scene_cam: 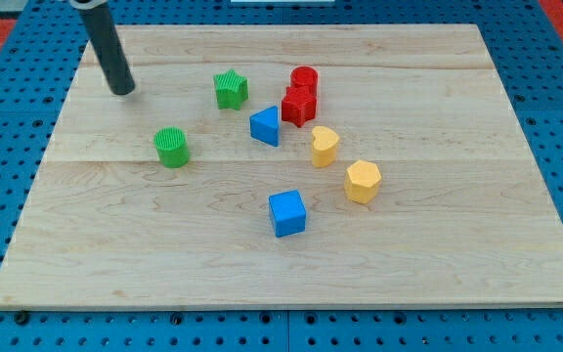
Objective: Push the green circle closer to the group of blocks
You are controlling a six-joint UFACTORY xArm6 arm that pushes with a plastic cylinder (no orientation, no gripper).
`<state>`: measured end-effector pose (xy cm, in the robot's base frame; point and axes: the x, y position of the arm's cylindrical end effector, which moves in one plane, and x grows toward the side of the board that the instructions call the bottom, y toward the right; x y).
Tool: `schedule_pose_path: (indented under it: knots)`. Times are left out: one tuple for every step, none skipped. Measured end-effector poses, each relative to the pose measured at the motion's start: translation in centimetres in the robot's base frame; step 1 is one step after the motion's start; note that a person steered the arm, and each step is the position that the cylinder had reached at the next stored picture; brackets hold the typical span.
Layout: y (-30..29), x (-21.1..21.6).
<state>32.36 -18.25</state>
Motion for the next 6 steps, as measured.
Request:
schedule_pose_path:
  knots:
    - [11.4,0.0]
    - [15.7,0.0]
    - [6.4,-1.1]
    - [-0.4,4.1]
    - [0.3,12.7]
    - [6.0,12.3]
